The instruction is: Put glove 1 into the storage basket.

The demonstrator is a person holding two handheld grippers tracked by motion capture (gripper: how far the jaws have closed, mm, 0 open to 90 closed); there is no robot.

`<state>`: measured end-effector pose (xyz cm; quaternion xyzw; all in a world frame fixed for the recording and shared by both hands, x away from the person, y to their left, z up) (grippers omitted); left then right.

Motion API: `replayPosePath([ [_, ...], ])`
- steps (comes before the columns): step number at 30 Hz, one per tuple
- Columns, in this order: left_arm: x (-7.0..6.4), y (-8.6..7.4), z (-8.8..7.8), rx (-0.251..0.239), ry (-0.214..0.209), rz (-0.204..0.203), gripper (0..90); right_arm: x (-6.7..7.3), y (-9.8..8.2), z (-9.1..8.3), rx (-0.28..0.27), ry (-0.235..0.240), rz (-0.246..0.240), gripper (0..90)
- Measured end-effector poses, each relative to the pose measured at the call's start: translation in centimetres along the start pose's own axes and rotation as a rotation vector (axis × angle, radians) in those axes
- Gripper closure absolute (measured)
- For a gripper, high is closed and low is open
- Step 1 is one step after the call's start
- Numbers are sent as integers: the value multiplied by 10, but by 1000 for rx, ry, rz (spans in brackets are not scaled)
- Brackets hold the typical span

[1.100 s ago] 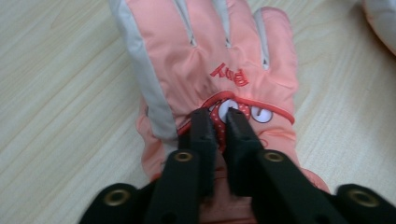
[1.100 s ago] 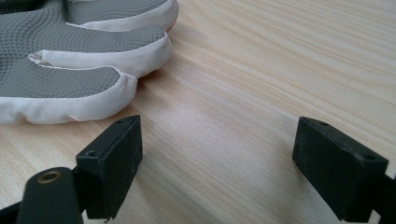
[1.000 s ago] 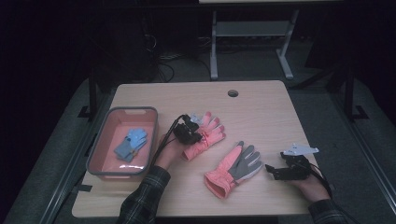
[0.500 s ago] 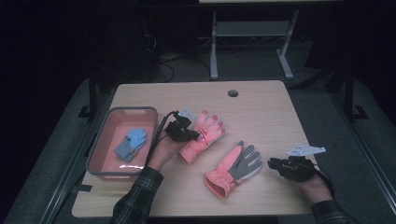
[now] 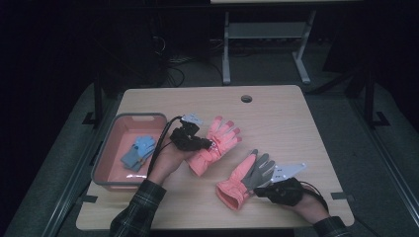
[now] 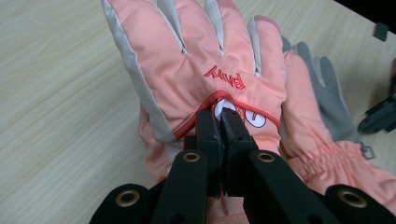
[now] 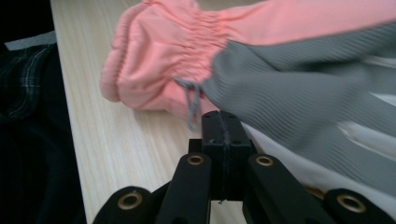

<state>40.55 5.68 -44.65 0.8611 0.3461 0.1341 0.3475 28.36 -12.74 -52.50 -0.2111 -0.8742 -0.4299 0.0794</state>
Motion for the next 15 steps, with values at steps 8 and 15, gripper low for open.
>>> replayPosePath([
  [8,-9,2,-8,-9,-25,22,879,8,18,28,17,31,-30,900],
  [15,-20,11,-18,-18,-58,65,879,3,26,31,9,18,-34,900],
])
Point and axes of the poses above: each handheld gripper's, and its own axes: z roughly forward along the jaws, y roughly out of its top, x roughly to its left, the point moved 10 cm from there along z, roughly forward along the jaws, and after that the axes turned 13 degrees about y, right-handed, at the moved point
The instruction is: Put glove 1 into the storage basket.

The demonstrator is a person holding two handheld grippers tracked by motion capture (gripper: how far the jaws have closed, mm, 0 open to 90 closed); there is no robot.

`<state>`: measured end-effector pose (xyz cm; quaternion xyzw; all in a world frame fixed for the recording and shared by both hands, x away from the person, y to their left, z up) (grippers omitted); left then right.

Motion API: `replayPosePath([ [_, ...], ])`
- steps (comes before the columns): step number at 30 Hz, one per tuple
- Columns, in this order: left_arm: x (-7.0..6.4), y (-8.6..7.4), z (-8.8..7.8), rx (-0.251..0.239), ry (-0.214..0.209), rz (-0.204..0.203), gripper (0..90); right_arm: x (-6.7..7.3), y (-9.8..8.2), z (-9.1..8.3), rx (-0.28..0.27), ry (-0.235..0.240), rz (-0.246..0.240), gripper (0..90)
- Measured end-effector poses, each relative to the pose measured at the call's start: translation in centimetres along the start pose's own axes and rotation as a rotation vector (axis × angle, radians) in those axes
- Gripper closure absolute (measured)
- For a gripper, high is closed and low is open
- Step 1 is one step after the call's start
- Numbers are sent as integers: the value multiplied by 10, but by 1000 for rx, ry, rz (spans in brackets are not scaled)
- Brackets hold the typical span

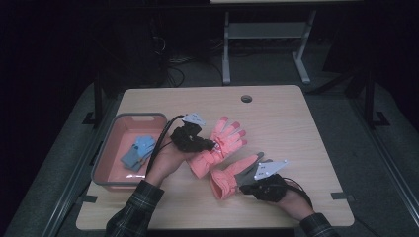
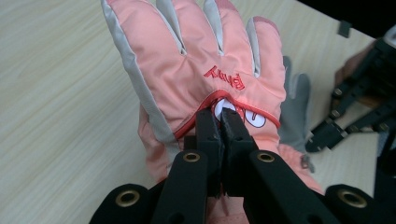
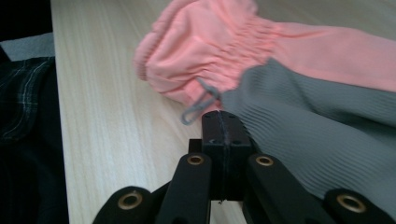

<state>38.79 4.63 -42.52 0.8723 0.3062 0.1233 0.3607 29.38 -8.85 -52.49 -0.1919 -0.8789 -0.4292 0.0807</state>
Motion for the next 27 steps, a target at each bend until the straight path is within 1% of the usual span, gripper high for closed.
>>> replayPosePath([
  [1,-3,3,-1,-5,-12,16,879,-1,-1,-3,-6,-5,2,900],
  [2,-3,3,-1,-5,-12,16,879,-1,-1,-3,-6,-5,2,900],
  [3,-6,6,-1,-9,-18,21,879,-8,-4,-18,-33,-35,24,896],
  [4,-8,9,-2,-7,-25,34,879,-8,-4,-18,-33,-35,24,896],
  [5,-12,12,-1,-7,-33,44,879,-12,-6,-26,-49,-52,38,889],
  [6,-18,16,0,-10,-48,58,879,-24,-12,-46,-81,-102,67,863],
  [7,-21,18,1,-10,-56,59,879,-29,-15,-52,-90,-120,81,848],
  [8,-21,18,1,-10,-56,59,879,-29,-15,-52,-90,-120,81,848],
  [9,-29,21,4,-8,-79,88,879,-43,-23,-68,-115,-177,116,790],
  [10,-33,22,6,-4,-88,104,879,-48,-26,-74,-125,-194,135,763],
  [11,-37,23,8,2,-101,124,879,-54,-29,-80,-139,-217,156,700],
  [12,-41,24,11,-1,-113,148,878,-61,-32,-86,-155,-244,161,675],
  [13,-44,24,14,3,-127,167,879,-66,-36,-91,-157,-255,179,651],
  [15,-53,24,20,17,-156,195,879,-74,-40,-98,-172,-282,206,564],
  [16,-55,24,22,26,-162,207,879,-77,-43,-100,-172,-289,213,539],
  [17,-55,24,22,26,-162,207,879,-77,-43,-100,-172,-289,213,539],
  [18,-59,24,25,34,-169,224,879,-79,-44,-101,-169,-297,217,507],
  [19,-64,22,29,50,-186,250,879,-84,-46,-102,-170,-318,225,452],
  [21,-70,19,34,69,-202,273,878,-87,-48,-102,-163,-337,238,419],
  [22,-72,18,36,74,-208,288,879,-88,-48,-102,-162,-342,234,410],
  [23,-72,18,36,74,-208,288,878,-88,-48,-102,-162,-342,234,410],
  [24,-76,15,40,82,-215,319,878,-90,-50,-101,-158,-350,246,401],
  [25,-77,14,41,88,-220,324,878,-90,-51,-101,-156,-352,256,399],
  [27,-78,10,47,109,-220,332,878,-91,-51,-102,-155,-361,252,395],
])
Point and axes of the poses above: each handheld gripper's, and its own axes: z roughly forward along the jaws, y roughly out of its top, x roughly to its left, the point moved 10 cm from there along z, roughly forward along the jaws, and after that the axes turned 13 degrees about y, right-handed, at the moved point
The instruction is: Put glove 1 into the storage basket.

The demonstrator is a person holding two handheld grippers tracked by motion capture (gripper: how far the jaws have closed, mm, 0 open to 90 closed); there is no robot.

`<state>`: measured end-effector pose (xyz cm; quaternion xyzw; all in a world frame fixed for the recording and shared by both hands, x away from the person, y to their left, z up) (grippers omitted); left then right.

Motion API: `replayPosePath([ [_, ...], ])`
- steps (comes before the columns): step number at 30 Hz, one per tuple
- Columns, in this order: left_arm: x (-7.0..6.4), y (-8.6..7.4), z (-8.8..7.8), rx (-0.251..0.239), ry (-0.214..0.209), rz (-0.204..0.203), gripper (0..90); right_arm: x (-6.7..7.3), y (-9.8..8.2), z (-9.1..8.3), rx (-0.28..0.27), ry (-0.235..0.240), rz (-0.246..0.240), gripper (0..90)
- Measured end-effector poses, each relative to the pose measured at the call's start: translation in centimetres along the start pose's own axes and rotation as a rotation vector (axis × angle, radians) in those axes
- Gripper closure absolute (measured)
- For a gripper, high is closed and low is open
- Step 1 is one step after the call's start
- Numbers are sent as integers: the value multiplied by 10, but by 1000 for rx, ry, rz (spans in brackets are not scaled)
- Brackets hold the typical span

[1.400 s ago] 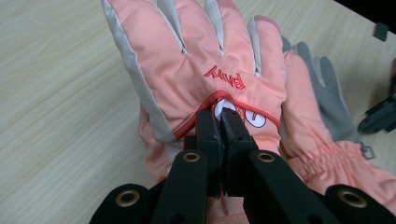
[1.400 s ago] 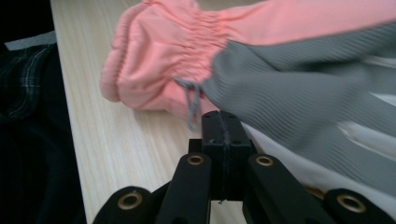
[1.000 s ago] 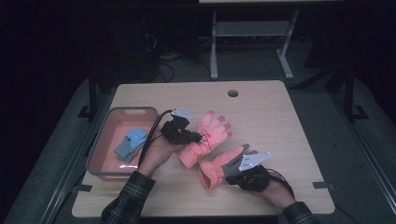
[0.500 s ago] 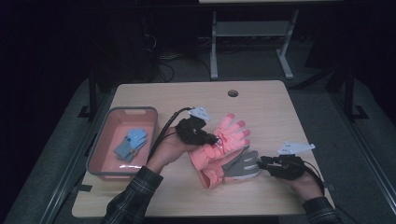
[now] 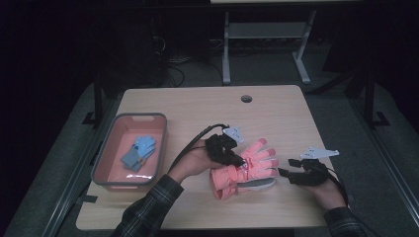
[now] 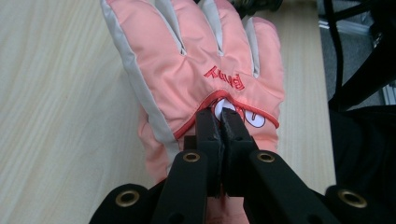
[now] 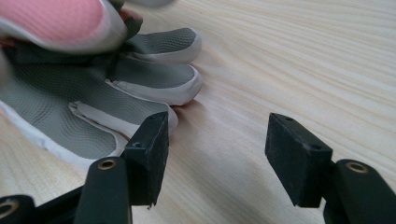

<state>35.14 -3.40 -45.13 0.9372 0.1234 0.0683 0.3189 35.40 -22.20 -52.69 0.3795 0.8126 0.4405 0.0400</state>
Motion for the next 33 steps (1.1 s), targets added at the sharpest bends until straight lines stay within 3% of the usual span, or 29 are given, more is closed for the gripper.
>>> replayPosePath([
  [7,-1,-4,10,13,-15,-4,878,0,0,0,-1,-7,6,390],
  [15,-6,-12,26,41,-32,-11,878,1,7,-5,-43,-15,12,388],
  [19,-6,-13,27,36,-28,-20,875,8,15,-9,-78,5,17,491],
  [21,-6,-13,27,31,-26,-20,872,16,26,-12,-119,30,-2,666],
  [22,-5,-13,26,28,-24,-18,860,26,38,-14,-148,56,-15,804],
  [24,-6,-13,26,27,-23,-22,857,30,43,-14,-155,60,-28,845],
  [25,-5,-12,24,18,-16,-24,831,41,55,-10,-164,85,-51,900],
  [27,-5,-12,23,9,-13,-27,815,47,58,-6,-160,95,-61,900],
  [31,-2,-10,15,-24,2,-33,659,65,65,14,-118,129,-105,900],
  [33,-3,-9,12,-34,6,-38,638,67,66,16,-114,128,-108,900],
])
Point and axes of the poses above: each handheld gripper's, and its own axes: z roughly forward along the jaws, y roughly out of its top, x roughly to its left, the point moved 10 cm from there along z, roughly forward along the jaws, and after that the axes turned 13 degrees about y, right-handed, at the moved point
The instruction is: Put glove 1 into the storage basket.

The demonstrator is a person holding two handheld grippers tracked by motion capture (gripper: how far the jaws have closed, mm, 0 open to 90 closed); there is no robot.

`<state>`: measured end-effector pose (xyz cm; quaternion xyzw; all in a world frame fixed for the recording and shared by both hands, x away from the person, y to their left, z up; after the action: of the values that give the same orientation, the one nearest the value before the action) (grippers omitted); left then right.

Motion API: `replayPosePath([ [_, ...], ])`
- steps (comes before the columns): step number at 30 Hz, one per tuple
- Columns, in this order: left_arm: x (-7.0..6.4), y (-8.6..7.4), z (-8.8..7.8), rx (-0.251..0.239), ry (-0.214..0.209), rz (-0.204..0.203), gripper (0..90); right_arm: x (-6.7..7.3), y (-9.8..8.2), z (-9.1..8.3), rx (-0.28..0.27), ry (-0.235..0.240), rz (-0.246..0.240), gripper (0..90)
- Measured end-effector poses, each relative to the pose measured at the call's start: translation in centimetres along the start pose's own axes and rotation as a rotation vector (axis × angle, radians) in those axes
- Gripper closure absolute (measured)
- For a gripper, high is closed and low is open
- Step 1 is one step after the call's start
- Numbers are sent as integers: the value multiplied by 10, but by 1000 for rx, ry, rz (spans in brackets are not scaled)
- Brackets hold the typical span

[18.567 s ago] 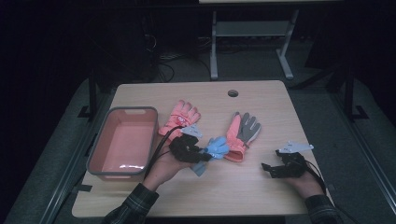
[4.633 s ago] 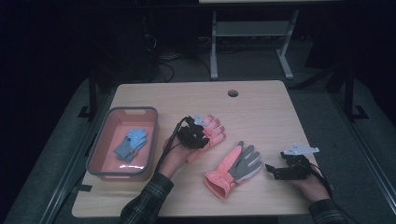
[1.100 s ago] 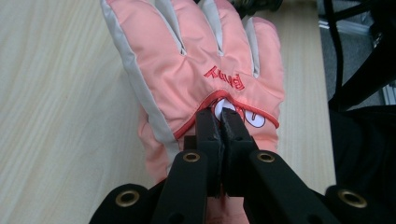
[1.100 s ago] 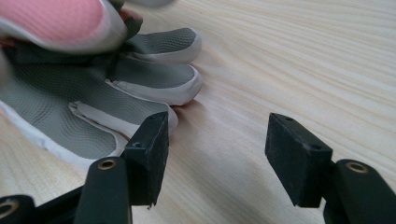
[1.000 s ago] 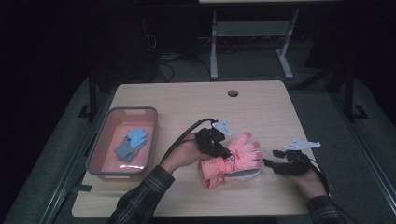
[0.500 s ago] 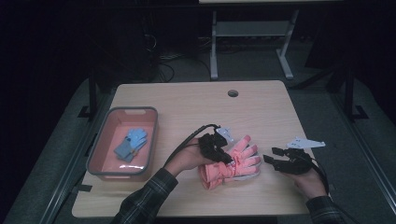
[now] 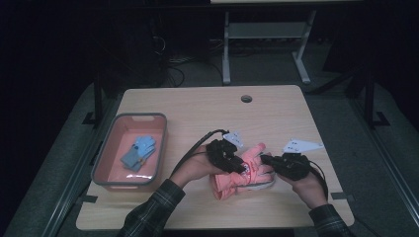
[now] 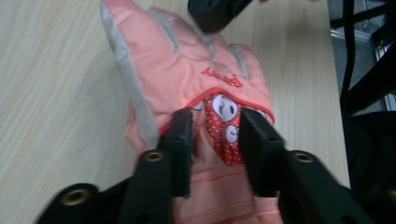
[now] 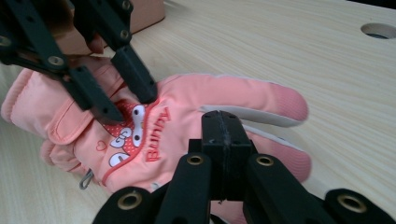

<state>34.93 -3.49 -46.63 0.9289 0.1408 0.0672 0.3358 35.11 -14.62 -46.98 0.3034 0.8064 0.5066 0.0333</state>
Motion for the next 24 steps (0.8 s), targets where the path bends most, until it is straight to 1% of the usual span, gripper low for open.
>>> replayPosePath([
  [2,-2,1,-3,-9,-1,1,592,3,3,3,-3,-1,-9,900],
  [4,-2,1,-6,-16,16,13,559,6,9,3,-23,1,-14,900],
  [5,-2,2,-7,-22,22,12,540,9,14,4,-34,10,-19,900],
  [7,0,3,-12,-35,35,9,518,13,18,7,-36,19,-30,900],
  [9,2,3,-17,-50,49,-2,481,16,19,13,-22,28,-37,900],
  [10,7,3,-23,-64,66,-23,439,16,13,21,16,23,-38,900],
  [11,7,3,-23,-64,66,-23,417,16,13,21,16,23,-38,900],
  [12,10,2,-25,-66,82,-33,417,15,12,23,21,20,-42,900],
  [13,16,0,-28,-67,102,-57,349,14,9,24,28,20,-28,900],
  [15,21,-3,-27,-56,117,-71,294,13,9,23,25,16,-28,900],
  [16,23,-4,-26,-51,122,-84,275,14,10,21,21,12,-28,900],
  [17,25,-6,-24,-50,129,-84,264,15,11,18,21,12,-24,900],
  [19,26,-9,-21,-43,122,-87,262,19,10,14,24,17,-23,900],
  [20,26,-9,-20,-47,119,-94,259,19,9,13,26,15,-21,900],
  [21,26,-9,-18,-53,115,-104,258,19,7,14,36,16,-19,900],
  [24,30,-11,-15,-48,120,-106,242,17,-1,21,68,19,-3,900],
])
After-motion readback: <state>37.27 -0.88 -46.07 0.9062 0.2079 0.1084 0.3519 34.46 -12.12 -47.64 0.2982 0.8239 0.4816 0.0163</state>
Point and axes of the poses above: each handheld gripper's, and its own axes: z roughly forward along the jaws, y roughly out of its top, x roughly to its left, the point moved 10 cm from there along z, roughly forward along the jaws, and after that the axes turned 13 degrees about y, right-handed, at the moved point
